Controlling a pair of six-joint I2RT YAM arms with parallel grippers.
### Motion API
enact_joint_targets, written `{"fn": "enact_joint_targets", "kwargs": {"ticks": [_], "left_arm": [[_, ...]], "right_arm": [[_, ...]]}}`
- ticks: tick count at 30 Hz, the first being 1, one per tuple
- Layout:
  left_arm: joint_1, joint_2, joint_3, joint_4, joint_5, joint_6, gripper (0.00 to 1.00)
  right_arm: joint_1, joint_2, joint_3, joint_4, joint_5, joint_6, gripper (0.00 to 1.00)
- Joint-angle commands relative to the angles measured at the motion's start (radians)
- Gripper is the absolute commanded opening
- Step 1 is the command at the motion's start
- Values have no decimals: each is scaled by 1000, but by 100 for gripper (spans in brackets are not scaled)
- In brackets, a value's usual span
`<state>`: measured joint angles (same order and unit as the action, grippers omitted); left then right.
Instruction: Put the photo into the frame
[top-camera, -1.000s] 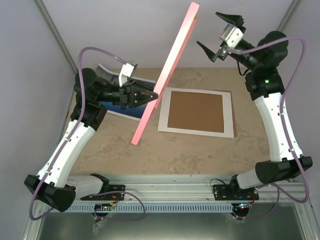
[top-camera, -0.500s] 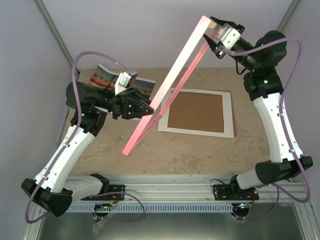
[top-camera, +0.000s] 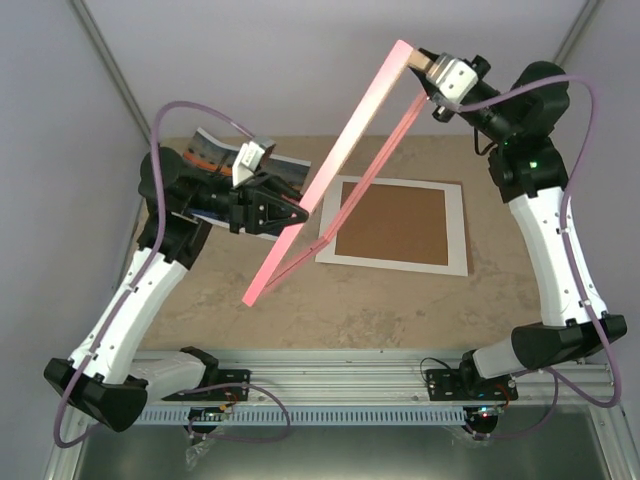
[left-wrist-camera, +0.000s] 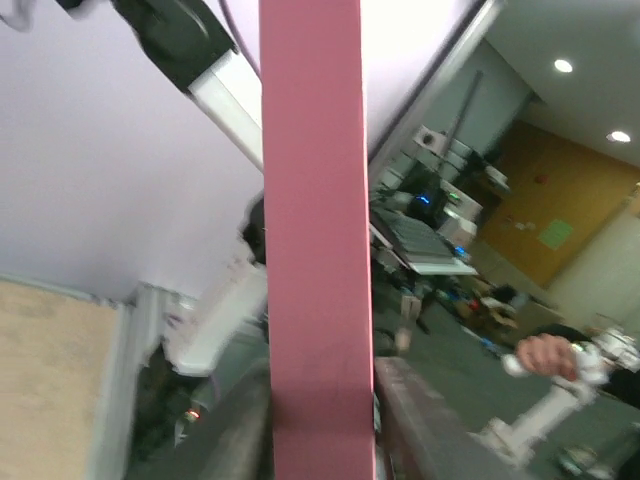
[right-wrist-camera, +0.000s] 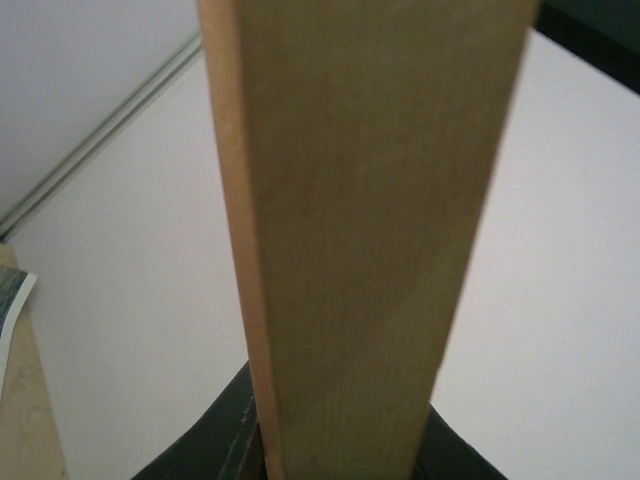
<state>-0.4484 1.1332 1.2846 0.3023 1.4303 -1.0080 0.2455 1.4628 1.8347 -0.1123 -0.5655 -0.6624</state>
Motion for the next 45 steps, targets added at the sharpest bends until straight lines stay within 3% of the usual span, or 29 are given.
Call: {"fn": "enact_joint_targets", "kwargs": {"ticks": [1, 3, 4, 7, 20, 30, 38, 45], "left_arm": [[80, 25, 67, -227, -138, 256, 44], [109, 38, 118, -379, -200, 383, 64], [119, 49, 160, -554, -285, 543, 86], [122, 44, 171, -636, -398, 646, 99], [131, 65, 94, -832, -1010, 938, 99], [125, 65, -150, -802, -1236, 1170, 99], [-58, 64, -363, -697, -1549, 1353, 99], [-167, 144, -434, -651, -1692, 1395, 99]], "right_arm": [[-3, -22, 20, -175, 61, -43, 1], [-10, -13, 42, -255, 65, -69, 0], [-24, 1, 63, -353, 82, -92, 0], [-39, 19, 68, -452, 109, -116, 0], [-182, 206, 27, -767, 248, -93, 1], [-403, 341, -46, -853, 288, 77, 0], [-522, 288, -269, -786, 344, 222, 0], [-588, 296, -372, -763, 397, 316, 0]]}}
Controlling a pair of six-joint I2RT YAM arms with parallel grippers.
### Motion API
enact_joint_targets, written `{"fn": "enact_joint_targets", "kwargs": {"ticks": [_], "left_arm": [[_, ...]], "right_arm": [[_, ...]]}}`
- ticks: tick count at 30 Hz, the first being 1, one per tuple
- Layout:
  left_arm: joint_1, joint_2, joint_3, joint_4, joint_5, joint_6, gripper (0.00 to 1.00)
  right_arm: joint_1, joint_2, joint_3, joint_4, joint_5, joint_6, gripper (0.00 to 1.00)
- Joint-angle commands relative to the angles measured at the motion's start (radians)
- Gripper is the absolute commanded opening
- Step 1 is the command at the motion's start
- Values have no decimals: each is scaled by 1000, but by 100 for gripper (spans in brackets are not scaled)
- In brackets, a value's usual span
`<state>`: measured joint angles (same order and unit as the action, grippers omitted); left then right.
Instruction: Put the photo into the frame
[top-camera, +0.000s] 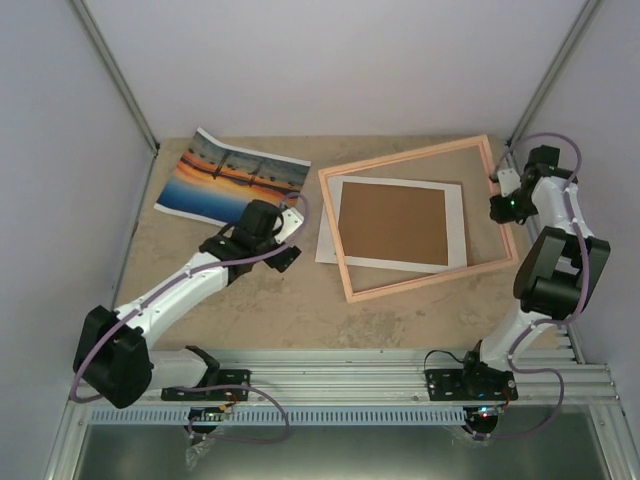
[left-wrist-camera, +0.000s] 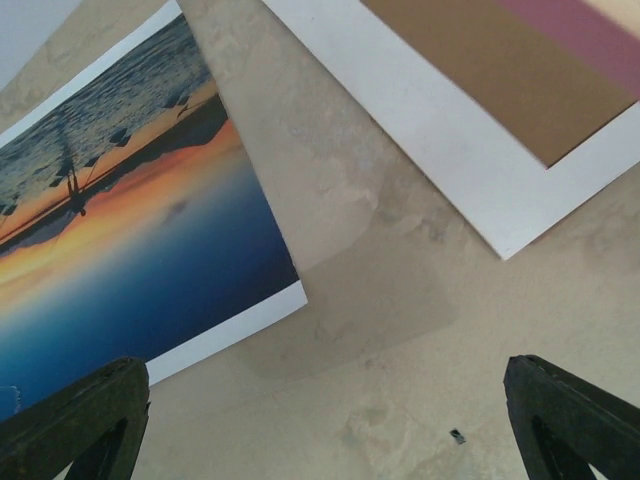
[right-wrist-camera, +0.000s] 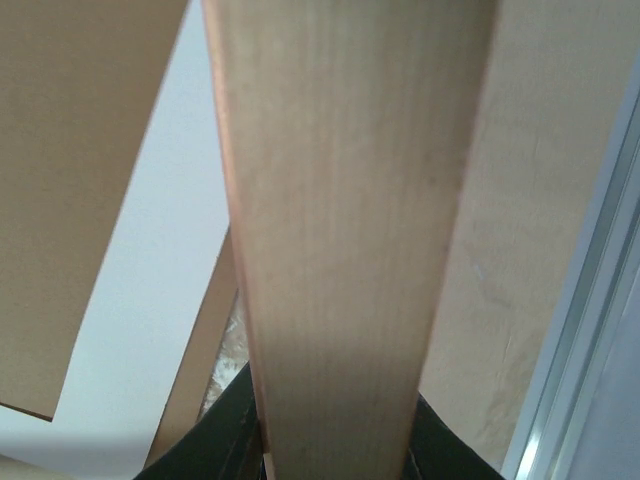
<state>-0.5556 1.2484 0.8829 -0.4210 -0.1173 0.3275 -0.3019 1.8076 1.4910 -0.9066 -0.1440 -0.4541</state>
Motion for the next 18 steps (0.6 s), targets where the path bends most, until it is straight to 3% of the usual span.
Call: {"fn": "enact_joint_targets", "kwargs": {"ticks": [1, 11, 18], "left_arm": [[-83, 42, -37, 82, -165, 62, 99], [-274, 298, -39, 213, -372, 54, 98], [-316, 531, 62, 209, -525, -10, 97]], "right_arm": [[-53, -51, -41, 37, -26, 113, 0], [-137, -57, -129, 79, 1, 139, 0], [-174, -56, -138, 80, 2, 128, 0]]}}
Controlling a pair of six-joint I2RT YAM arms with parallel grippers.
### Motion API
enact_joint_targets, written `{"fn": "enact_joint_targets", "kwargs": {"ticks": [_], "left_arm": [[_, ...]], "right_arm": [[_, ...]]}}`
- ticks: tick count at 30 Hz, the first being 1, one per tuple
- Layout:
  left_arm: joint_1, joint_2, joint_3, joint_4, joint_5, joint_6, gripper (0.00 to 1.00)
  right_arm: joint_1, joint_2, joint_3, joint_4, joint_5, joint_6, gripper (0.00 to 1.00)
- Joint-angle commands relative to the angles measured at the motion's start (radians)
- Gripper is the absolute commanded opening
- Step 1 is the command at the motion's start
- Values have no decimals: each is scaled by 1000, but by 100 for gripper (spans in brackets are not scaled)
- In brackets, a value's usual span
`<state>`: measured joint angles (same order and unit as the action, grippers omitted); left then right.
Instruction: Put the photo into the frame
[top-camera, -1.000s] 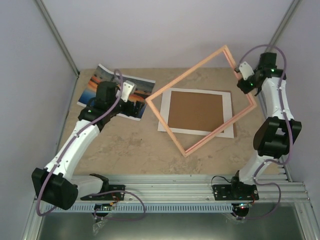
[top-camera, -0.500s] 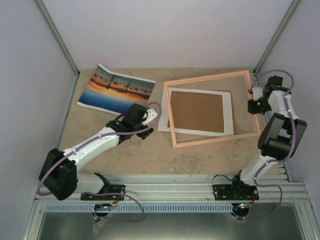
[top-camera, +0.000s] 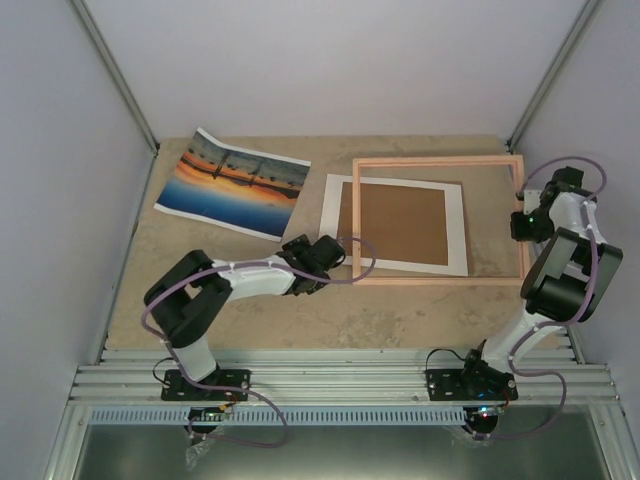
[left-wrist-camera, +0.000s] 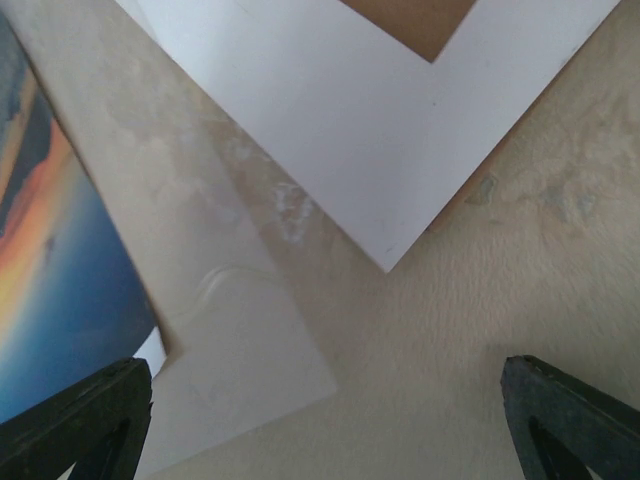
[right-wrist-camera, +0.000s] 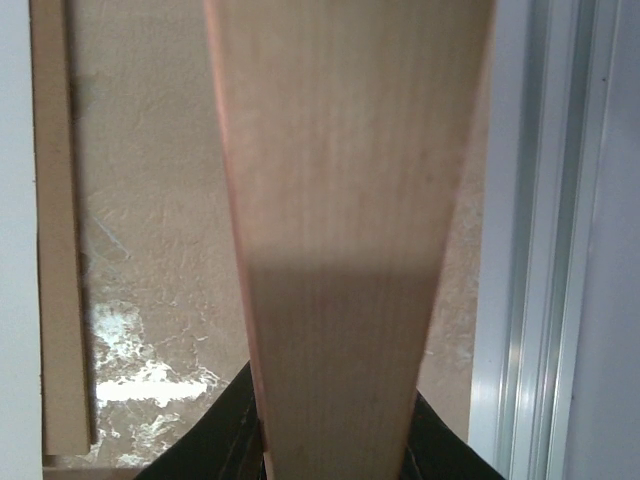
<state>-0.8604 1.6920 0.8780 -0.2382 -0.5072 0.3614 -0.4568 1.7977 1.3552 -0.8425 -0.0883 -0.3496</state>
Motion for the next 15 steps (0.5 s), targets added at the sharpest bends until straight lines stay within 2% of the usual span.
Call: {"fn": "enact_joint_targets", "kwargs": {"ticks": [1, 9, 15], "left_arm": [[-12, 117, 79, 25, -160, -49, 97], [-10, 274, 101, 96, -293, -33, 90], [14, 348, 142, 98, -315, -30, 80]], "right_arm": [[-21, -45, -3, 14, -55, 23, 0], [-23, -40, -28, 22, -24, 33, 0], [-26, -34, -8, 19, -21, 27, 0]]}}
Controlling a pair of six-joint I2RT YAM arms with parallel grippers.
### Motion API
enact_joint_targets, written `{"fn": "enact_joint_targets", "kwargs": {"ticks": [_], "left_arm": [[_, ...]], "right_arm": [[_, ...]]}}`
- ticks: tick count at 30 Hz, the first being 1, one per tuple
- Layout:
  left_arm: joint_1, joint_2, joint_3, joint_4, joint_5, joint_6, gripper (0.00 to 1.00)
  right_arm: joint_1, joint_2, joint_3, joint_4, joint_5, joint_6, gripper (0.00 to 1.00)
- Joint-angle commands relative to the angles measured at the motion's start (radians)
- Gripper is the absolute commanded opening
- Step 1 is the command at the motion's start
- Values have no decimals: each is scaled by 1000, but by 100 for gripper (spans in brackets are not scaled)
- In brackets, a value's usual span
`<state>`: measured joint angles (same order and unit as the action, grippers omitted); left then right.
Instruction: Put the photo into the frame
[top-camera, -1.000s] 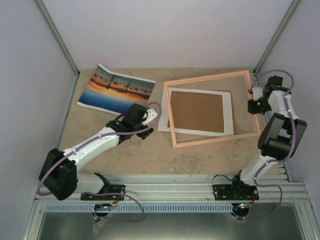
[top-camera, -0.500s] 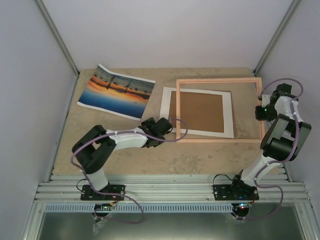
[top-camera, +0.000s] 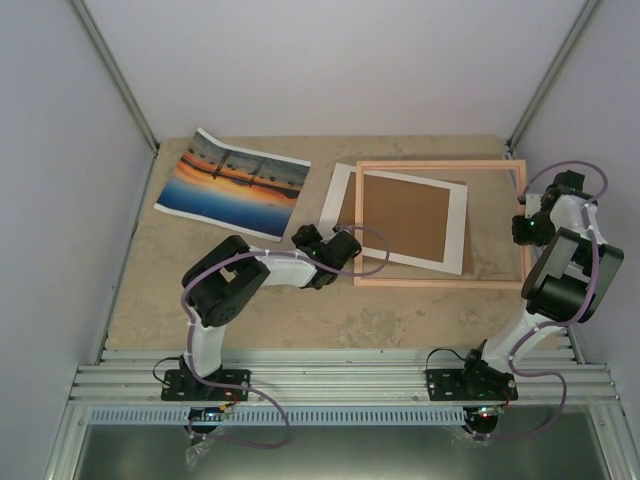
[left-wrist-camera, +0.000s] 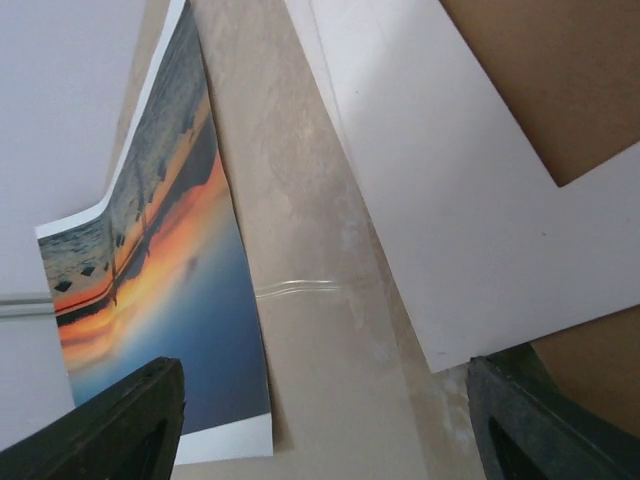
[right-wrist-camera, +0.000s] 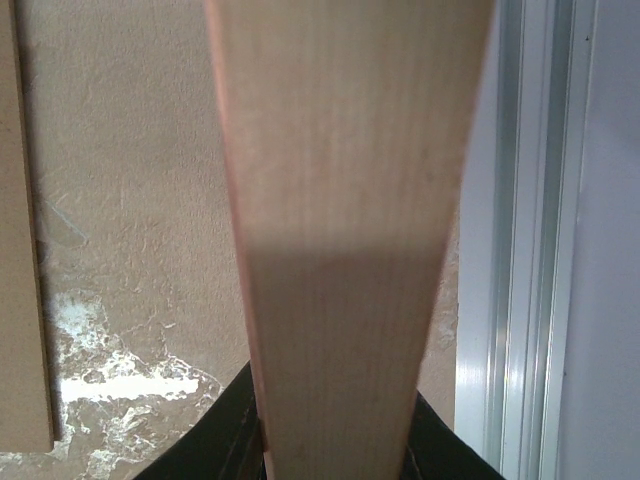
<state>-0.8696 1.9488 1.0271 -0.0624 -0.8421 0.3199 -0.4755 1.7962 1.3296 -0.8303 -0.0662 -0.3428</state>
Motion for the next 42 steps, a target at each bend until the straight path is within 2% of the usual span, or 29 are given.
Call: {"fn": "enact_joint_targets", "kwargs": {"ticks": [1, 6, 12, 14, 19, 23, 27, 33, 36, 39, 42], "left_arm": [[33, 102, 6, -95, 24, 5, 79], [85, 116, 29, -135, 47, -12, 69], [95, 115, 37, -140, 54, -11, 57], [95, 120, 42, -139, 52, -11, 57], [102, 94, 59, -161, 97, -38, 67], [131, 45, 97, -218, 214, -89, 68], [149, 55, 96, -196, 193, -70, 69], [156, 83, 76, -156, 155, -40, 70], [156, 101, 65, -129, 117, -20, 70], [156, 111, 53, -112, 92, -9, 66], [156, 106, 49, -116, 86, -6, 57]], "right_arm": [[-8, -31, 20, 7, -43, 20, 0], [-8, -14, 21, 0, -61, 22, 0], [-8, 25, 9, 7, -91, 47, 0], [-8, 42, 12, 2, -102, 55, 3], [-6, 82, 15, -11, -138, 66, 8], [-4, 122, 20, -29, -171, 81, 10], [12, 150, 20, -30, -190, 107, 15], [27, 164, 12, -24, -202, 123, 28], [31, 170, -1, -20, -204, 123, 39], [31, 172, -9, -18, -203, 122, 43], [29, 159, -8, -21, -201, 113, 60]]}}
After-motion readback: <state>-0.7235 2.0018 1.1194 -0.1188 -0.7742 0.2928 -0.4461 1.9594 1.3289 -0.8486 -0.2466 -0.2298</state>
